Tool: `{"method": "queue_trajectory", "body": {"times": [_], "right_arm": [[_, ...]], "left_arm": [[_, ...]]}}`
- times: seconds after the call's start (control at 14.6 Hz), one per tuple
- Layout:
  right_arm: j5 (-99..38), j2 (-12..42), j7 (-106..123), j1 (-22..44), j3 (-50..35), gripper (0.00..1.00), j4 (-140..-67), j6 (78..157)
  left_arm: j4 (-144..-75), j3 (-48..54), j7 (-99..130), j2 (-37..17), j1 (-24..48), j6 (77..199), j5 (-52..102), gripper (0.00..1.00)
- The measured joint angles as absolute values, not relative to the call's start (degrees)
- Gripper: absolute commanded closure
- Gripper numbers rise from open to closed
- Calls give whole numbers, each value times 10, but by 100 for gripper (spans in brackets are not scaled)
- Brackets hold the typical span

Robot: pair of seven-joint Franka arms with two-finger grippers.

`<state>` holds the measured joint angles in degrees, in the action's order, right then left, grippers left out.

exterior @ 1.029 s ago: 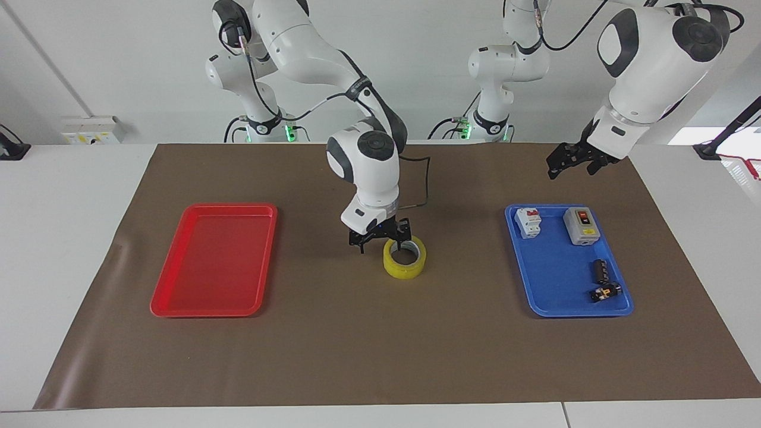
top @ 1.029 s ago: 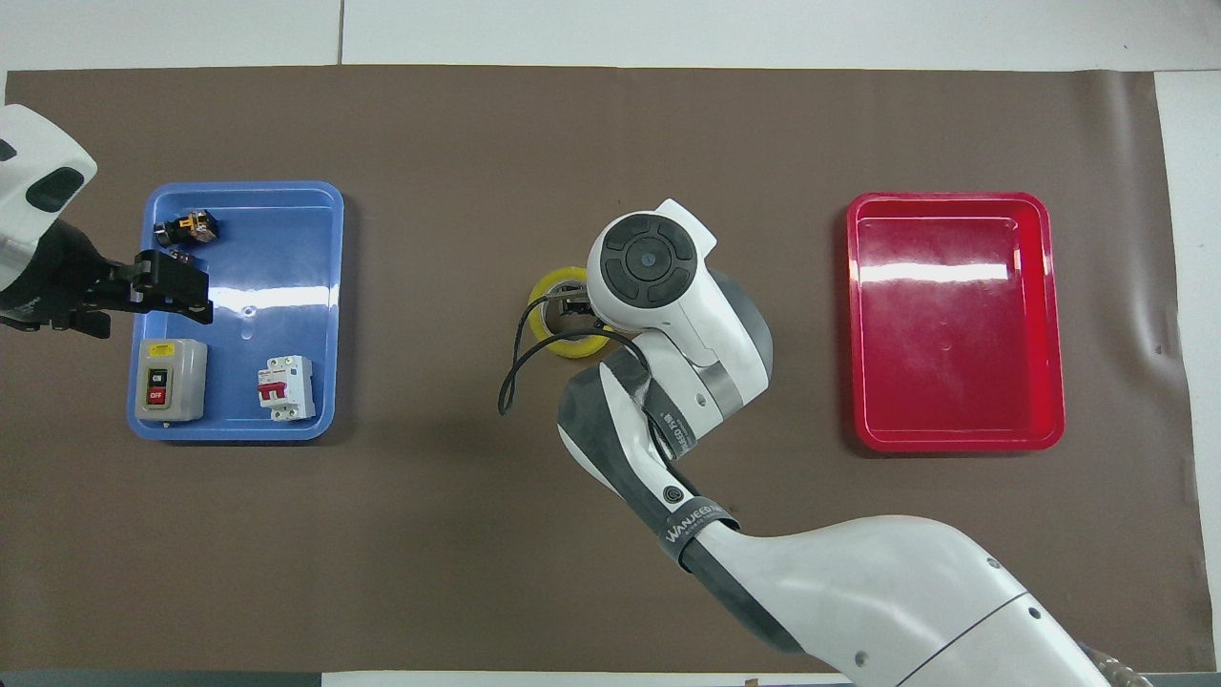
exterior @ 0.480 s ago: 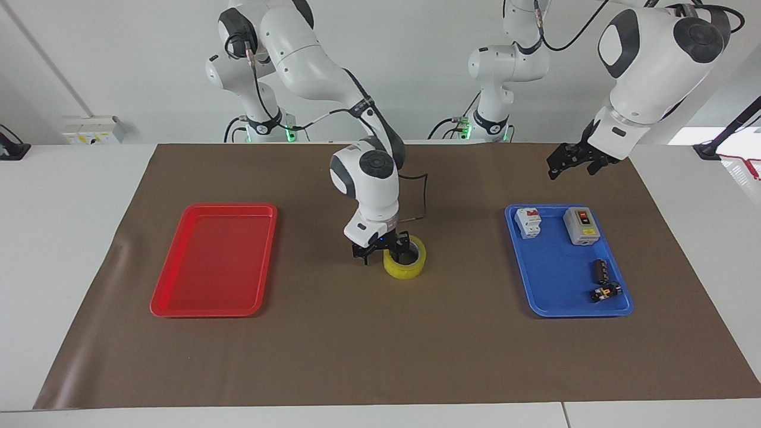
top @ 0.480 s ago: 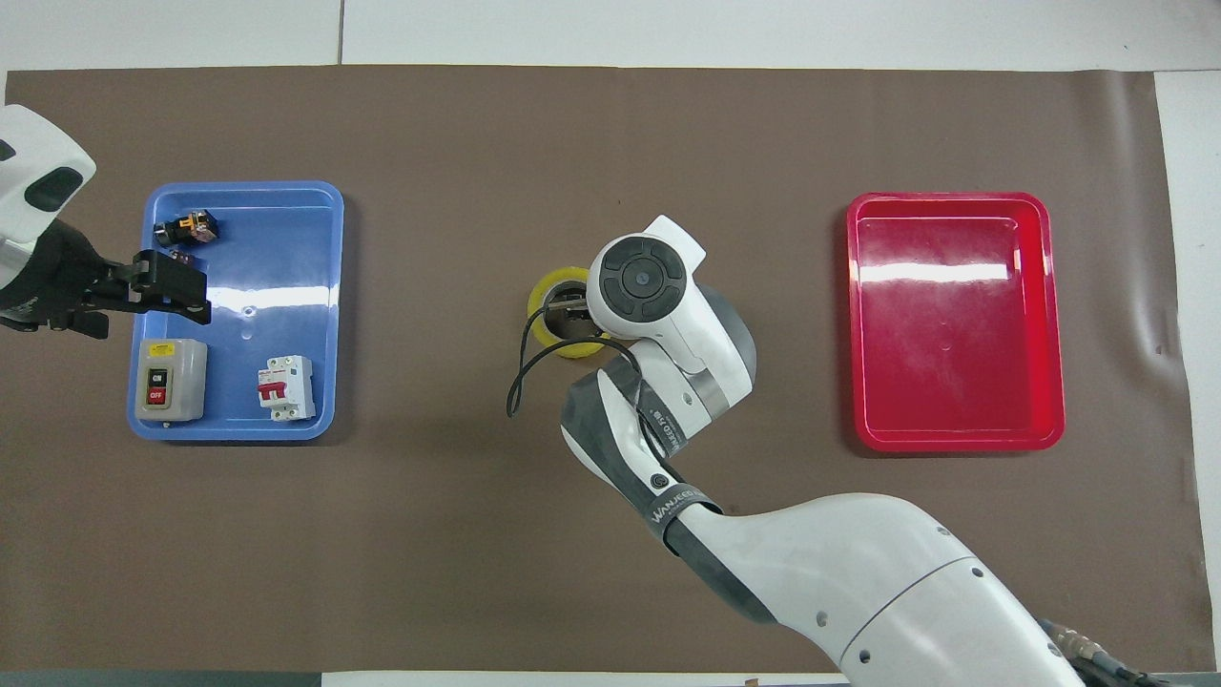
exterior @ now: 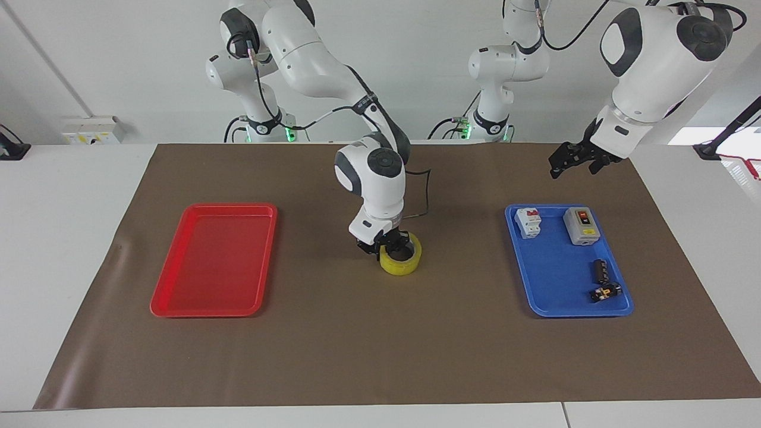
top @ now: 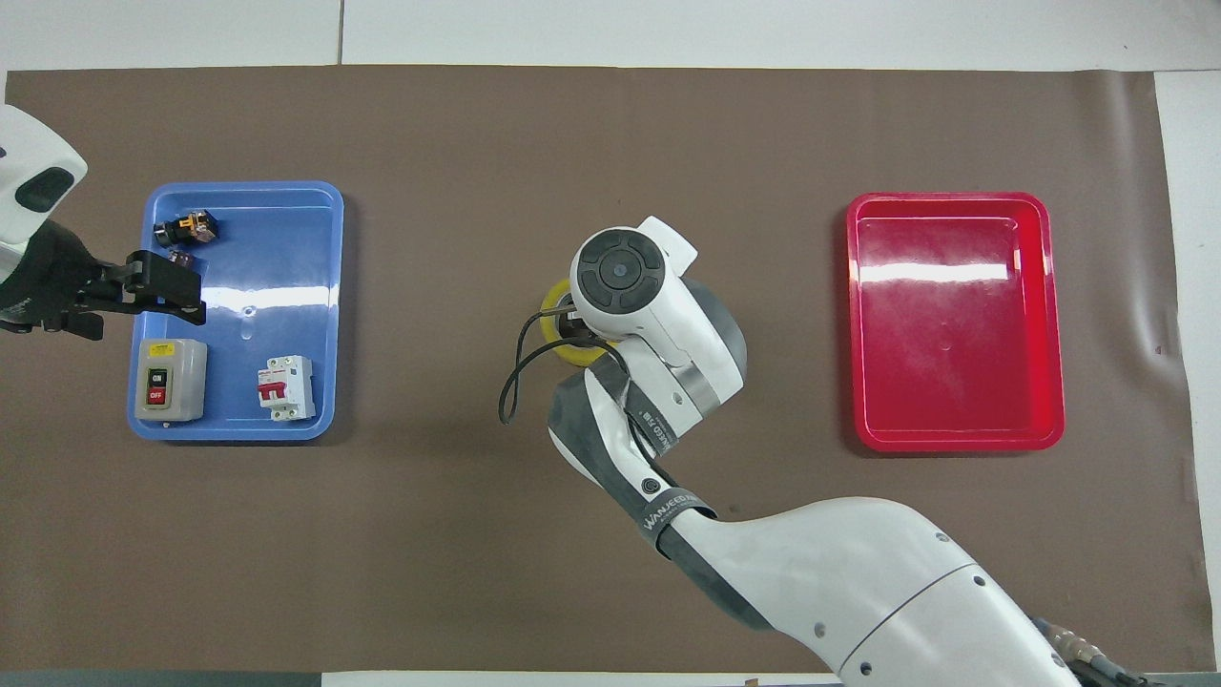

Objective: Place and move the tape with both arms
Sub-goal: 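Carry the tape with the right gripper into the red tray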

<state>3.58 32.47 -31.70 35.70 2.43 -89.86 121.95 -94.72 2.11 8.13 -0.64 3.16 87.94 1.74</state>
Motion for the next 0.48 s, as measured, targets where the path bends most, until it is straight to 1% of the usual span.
{"method": "queue_trajectory", "body": {"times": [0.14, 0.27, 0.41, 0.48], "right_arm": [[45, 322, -314, 340, 27, 100, -853, 1152], [46, 303, -274, 315, 29, 100, -828, 1102], [47, 264, -199, 279, 30, 100, -834, 1059], [47, 241, -154, 255, 31, 100, -849, 1046]], "left_arm": [[-947, 29, 81, -6, 24, 879, 17, 0], [-947, 34, 81, -6, 20, 879, 17, 0], [-947, 35, 81, -6, 19, 879, 17, 0], [-947, 36, 81, -6, 19, 879, 17, 0]]}}
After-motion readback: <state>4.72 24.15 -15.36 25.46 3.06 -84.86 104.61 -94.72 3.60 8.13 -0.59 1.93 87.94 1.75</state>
